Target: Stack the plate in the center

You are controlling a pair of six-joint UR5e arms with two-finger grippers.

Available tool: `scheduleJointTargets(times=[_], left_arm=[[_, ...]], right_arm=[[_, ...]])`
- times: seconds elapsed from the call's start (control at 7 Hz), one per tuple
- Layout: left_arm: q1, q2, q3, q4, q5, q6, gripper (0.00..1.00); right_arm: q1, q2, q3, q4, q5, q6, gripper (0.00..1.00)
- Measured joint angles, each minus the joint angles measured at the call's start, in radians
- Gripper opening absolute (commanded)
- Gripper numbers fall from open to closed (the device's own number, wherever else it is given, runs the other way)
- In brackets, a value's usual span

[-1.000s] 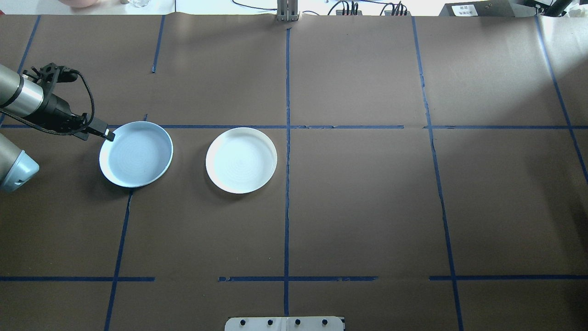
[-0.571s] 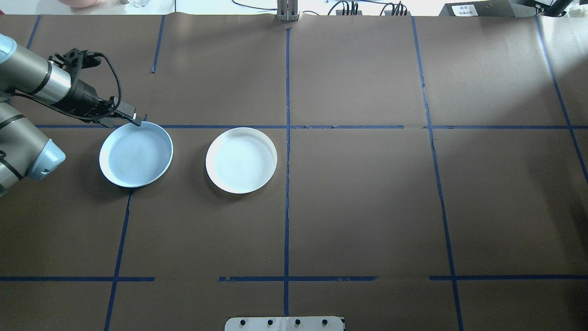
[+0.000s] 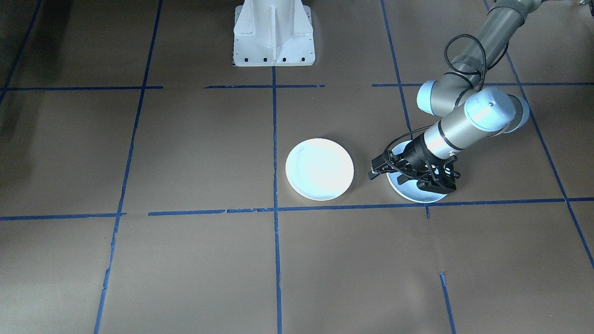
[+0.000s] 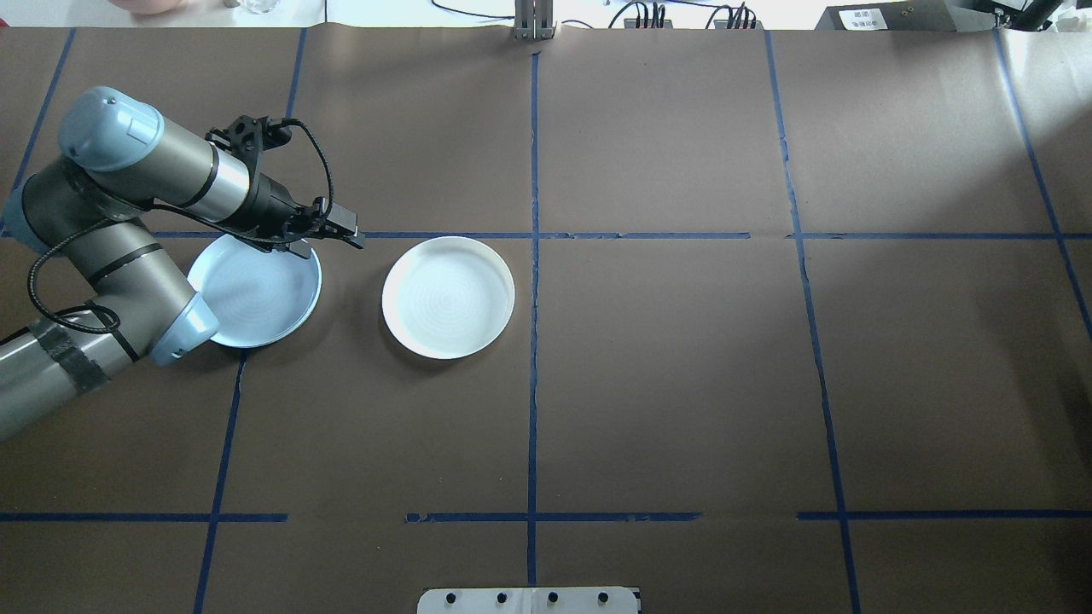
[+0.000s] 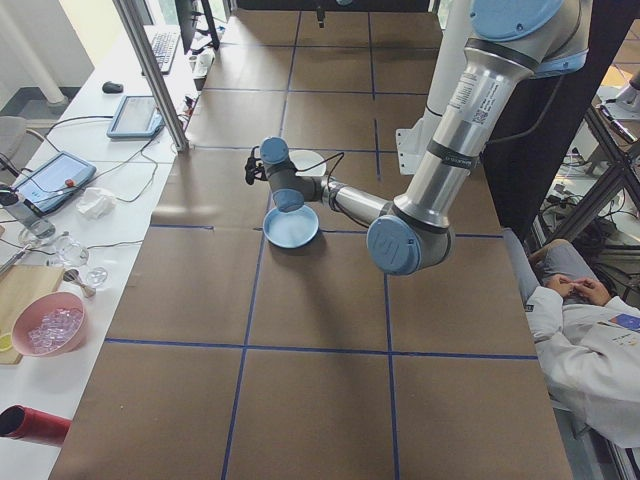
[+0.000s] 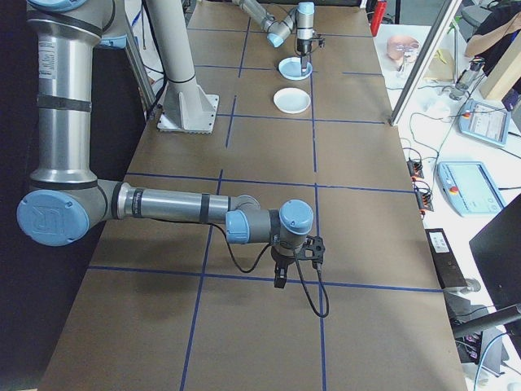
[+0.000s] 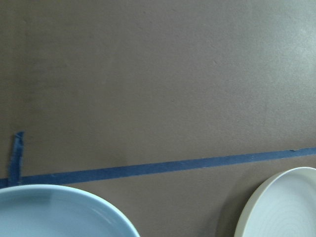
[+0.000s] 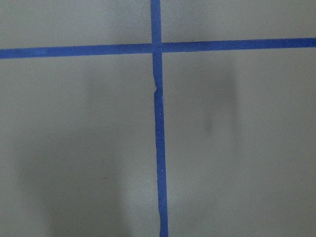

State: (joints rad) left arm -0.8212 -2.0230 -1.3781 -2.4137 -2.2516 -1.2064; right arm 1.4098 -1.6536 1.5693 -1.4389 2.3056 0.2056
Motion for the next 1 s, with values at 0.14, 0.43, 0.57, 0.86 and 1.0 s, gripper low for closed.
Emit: scheduleJointTargets(times=[0.14, 0.43, 0.57, 0.86, 1.0], left_arm=[[0.022, -0.002, -0.021, 0.0, 0.015, -0.037, 1.0], [0.074, -0.002, -0.052, 0.002, 0.054, -0.089, 1.0], [0.1, -0.002, -0.053, 0.004, 0.08, -0.099, 1.0], [0.126, -0.005, -0.049, 0.011, 0.132, -0.108, 0.82], [0.13, -0.006, -0.044, 0.013, 0.139, -0.108, 0.75]], right_arm=[[0.0, 0.0, 0.0, 0.0, 0.0, 0.0, 1.0], [0.0, 0.0, 0.0, 0.0, 0.0, 0.0, 1.0], [0.0, 0.0, 0.0, 0.0, 0.0, 0.0, 1.0], [0.0, 0.0, 0.0, 0.0, 0.0, 0.0, 1.0], [0.0, 0.0, 0.0, 0.0, 0.0, 0.0, 1.0]])
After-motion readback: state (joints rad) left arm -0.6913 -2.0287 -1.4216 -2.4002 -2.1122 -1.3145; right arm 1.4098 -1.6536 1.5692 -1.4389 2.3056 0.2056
